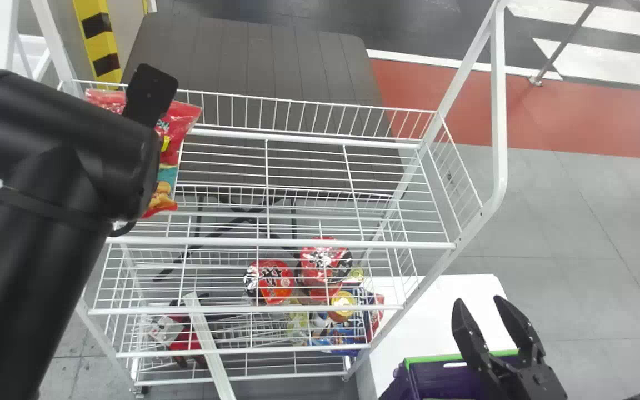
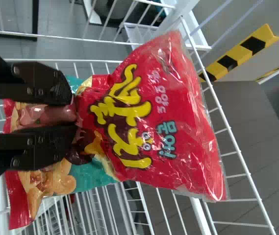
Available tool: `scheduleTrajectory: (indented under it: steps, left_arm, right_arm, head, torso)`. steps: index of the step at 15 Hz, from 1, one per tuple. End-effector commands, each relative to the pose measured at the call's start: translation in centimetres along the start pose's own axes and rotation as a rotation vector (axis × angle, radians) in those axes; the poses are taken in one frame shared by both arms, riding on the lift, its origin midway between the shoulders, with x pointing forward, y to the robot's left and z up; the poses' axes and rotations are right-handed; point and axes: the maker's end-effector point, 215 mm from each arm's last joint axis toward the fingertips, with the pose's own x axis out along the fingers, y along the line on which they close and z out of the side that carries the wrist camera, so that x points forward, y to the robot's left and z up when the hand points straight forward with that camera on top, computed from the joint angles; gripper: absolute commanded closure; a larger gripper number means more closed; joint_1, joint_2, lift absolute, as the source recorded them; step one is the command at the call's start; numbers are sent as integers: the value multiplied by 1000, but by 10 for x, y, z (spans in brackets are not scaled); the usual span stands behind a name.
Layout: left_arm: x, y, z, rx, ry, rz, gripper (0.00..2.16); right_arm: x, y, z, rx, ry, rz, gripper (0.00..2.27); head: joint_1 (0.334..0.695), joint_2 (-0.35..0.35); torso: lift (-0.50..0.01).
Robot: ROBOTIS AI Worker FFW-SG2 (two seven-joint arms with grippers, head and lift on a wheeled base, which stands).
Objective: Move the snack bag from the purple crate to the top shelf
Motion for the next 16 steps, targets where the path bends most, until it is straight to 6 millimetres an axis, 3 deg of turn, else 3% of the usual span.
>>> scheduleTrajectory:
  steps: [1,8,10,16]
  left_arm:
    - [-8,-1,9,-15,-51,10,2138]
    - [-44,5,103,-130,-473,77,2142]
    - [-47,5,110,-156,-536,99,2142]
    - [-32,-9,103,-183,-609,128,2142]
  right_arm:
    - [0,0,-1,1,1,1,130]
    - [0,0,-2,3,1,-2,130]
    - [-2,-2,-1,2,0,-3,130]
    - [-2,1,2,-1,-4,5,130]
  head:
    - [695,-216]
    - [695,-238]
    - [695,-242]
    - [695,-251]
  torso:
    - [1]
    - [1]
    - [1]
    - [1]
